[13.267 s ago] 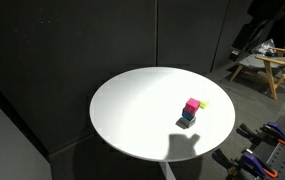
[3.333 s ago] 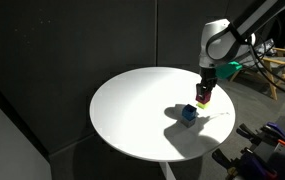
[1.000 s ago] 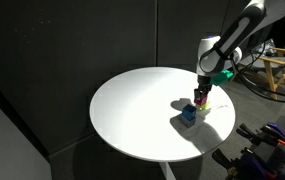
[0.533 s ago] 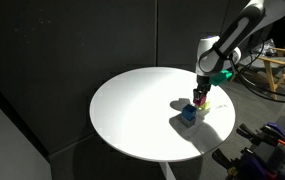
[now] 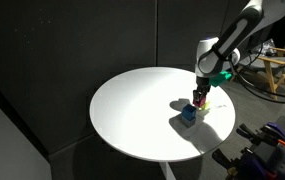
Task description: Put the pink block on the table
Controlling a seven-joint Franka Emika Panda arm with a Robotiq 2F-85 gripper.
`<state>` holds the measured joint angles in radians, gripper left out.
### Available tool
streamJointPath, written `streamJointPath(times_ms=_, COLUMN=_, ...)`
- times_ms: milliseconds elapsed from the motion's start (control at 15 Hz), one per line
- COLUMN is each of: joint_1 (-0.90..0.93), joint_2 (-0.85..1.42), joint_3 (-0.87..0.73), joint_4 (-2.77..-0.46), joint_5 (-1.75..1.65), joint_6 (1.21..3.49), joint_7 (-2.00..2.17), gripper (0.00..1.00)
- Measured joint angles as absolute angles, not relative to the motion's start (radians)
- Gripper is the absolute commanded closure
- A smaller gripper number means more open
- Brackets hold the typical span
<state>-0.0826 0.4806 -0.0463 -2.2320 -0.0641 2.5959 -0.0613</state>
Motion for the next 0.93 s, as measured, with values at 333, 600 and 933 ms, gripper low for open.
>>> streamJointPath(times_ms=333, joint_1=-0.083, joint_2=0.499, joint_3=-0.042, joint_4=-2.223, joint_5=-0.064, joint_6=2.596, joint_7=-0.064, gripper=0.7)
streamJointPath(times_ms=600, joint_1=-0.083, joint_2=0.505, joint_3=-0.042, joint_4=-2.219, joint_5=-0.064, joint_6=2.596, joint_7=-0.065, gripper=0.7)
streamJointPath(times_ms=933, joint_1=-0.087, joint_2=0.511, joint_3=-0.042, joint_4=-2.213, joint_5=-0.064, joint_6=2.596, joint_7=-0.065, gripper=0.7)
